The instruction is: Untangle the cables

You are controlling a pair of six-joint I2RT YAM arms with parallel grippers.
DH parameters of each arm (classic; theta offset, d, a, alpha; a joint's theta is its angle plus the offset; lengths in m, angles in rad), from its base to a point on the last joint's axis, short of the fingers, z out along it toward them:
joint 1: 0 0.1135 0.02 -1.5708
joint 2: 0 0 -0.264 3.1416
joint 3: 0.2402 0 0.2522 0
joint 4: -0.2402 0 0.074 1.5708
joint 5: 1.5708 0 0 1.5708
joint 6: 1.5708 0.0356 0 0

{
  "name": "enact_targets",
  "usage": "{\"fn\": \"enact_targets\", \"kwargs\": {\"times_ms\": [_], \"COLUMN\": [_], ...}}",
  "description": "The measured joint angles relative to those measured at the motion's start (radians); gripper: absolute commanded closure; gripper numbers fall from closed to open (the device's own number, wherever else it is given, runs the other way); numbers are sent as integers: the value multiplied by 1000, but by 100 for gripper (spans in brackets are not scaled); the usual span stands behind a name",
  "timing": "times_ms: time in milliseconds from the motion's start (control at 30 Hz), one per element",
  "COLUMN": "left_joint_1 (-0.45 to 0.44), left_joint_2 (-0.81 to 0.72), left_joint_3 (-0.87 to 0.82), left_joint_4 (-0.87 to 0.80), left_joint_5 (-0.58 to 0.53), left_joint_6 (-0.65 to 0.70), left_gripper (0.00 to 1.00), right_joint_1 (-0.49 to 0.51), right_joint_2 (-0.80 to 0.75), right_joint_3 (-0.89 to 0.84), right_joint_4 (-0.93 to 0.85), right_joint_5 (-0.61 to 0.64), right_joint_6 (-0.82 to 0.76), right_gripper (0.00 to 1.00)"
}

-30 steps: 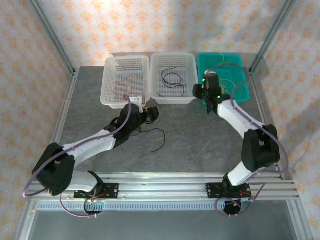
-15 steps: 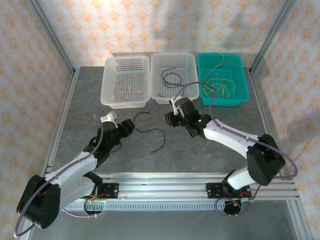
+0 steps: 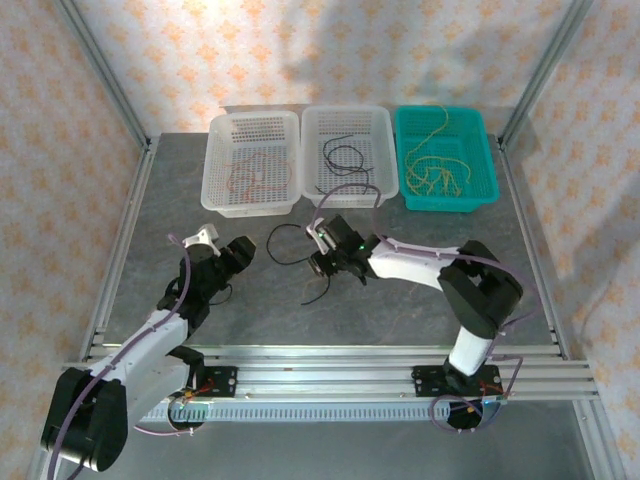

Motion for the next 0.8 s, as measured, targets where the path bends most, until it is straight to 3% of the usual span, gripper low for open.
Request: {"fn": "enact_targets", "kwargs": {"times_ms": [500,667,800], "left_joint_1": [2,2,2], "left_joint_2": [10,26,32], "left_joint_3": [-11,-11,-11], "left_joint_4": [26,32,39], "left_joint_5": [25,36,41], "left_joint_6": [-2,-2,1], "left_gripper": [45,45,44], "right_joint_1": [0,9,25], "right_joint_2": [115,136,140], "right_joint_3": [51,66,67], "right_joint_4": [-15,-23,-21], "right_joint_5": [3,36,57], "right_joint_6": [-23,-27,-31], "right_gripper": [55,60,74]}}
